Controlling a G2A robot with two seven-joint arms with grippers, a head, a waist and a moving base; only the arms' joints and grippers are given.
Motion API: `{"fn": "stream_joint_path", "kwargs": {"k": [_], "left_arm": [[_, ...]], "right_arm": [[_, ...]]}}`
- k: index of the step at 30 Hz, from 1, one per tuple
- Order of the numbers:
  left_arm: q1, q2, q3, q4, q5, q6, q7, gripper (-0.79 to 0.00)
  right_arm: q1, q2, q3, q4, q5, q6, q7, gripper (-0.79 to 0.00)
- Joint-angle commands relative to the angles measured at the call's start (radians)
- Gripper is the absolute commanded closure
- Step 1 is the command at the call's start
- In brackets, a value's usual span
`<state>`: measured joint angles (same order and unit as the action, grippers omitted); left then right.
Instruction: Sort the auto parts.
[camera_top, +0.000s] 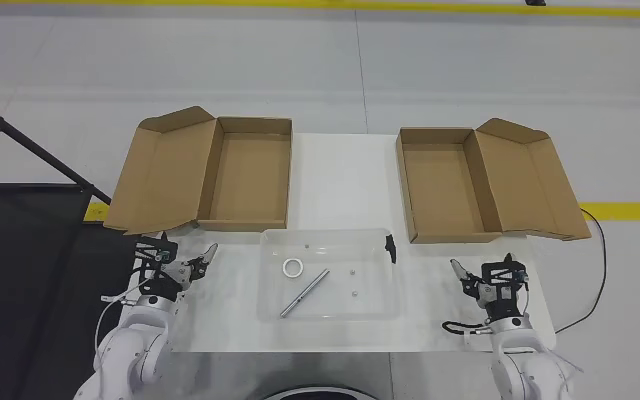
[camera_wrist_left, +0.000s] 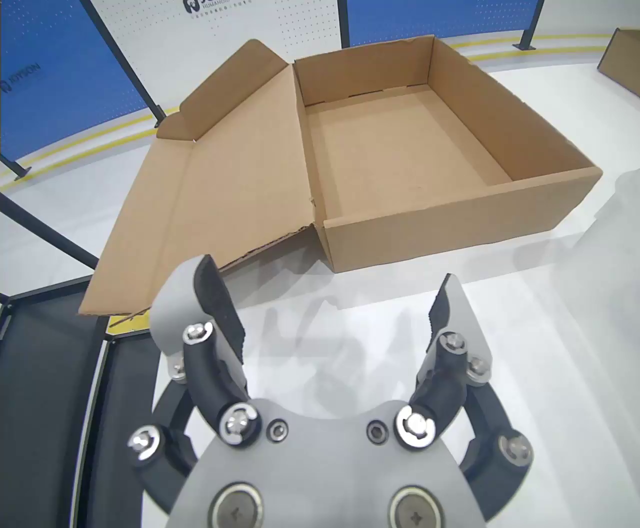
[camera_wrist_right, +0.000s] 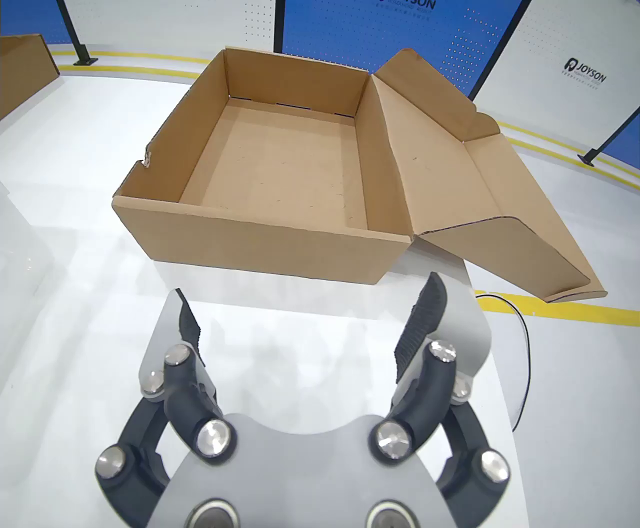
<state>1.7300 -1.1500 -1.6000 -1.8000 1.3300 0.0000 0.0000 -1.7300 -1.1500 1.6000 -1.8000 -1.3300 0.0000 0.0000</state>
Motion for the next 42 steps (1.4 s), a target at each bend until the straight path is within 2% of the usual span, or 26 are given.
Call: {"fn": "stream_joint_path", "kwargs": {"k": [1,5,10,13,15,21,29,31,40,42], "left_arm": [[0.000,0.000,0.000,0.000,0.000,0.000,0.000,-0.784],[0.000,0.000,0.000,0.000,0.000,0.000,0.000,-0.785],[0.017,-0.004,-0.007,-0.010,-0.013,0.009,0.078,-0.785],[0.028,-0.008,-0.005,-0.030,-0.032,0.015,0.123,-0.785],[0.039,-0.010,-0.006,-0.044,-0.046,0.008,0.157,-0.785],[0.081,-0.016,-0.012,-0.068,-0.084,-0.013,0.251,-0.785],[0.089,-0.018,-0.013,-0.067,-0.095,-0.017,0.265,-0.785],[0.089,-0.018,-0.013,-0.067,-0.095,-0.017,0.265,-0.785],[0.089,-0.018,-0.013,-0.067,-0.095,-0.017,0.265,-0.785],[0.089,-0.018,-0.013,-0.067,-0.095,-0.017,0.265,-0.785]], "right_arm": [[0.000,0.000,0.000,0.000,0.000,0.000,0.000,-0.784],[0.000,0.000,0.000,0.000,0.000,0.000,0.000,-0.785],[0.033,0.001,-0.004,-0.043,-0.024,-0.030,0.022,-0.785],[0.070,0.003,-0.003,-0.088,-0.013,-0.092,0.059,-0.785],[0.097,0.006,-0.006,-0.124,-0.015,-0.160,0.098,-0.785],[0.190,0.021,-0.041,-0.209,0.031,-0.450,0.308,-0.785],[0.287,0.026,-0.153,-0.278,0.219,-0.624,0.542,-0.785],[0.303,0.026,-0.167,-0.288,0.253,-0.632,0.582,-0.785],[0.303,0.026,-0.167,-0.288,0.253,-0.632,0.582,-0.785],[0.301,0.027,-0.187,-0.300,0.239,-0.661,0.567,-0.785]]}}
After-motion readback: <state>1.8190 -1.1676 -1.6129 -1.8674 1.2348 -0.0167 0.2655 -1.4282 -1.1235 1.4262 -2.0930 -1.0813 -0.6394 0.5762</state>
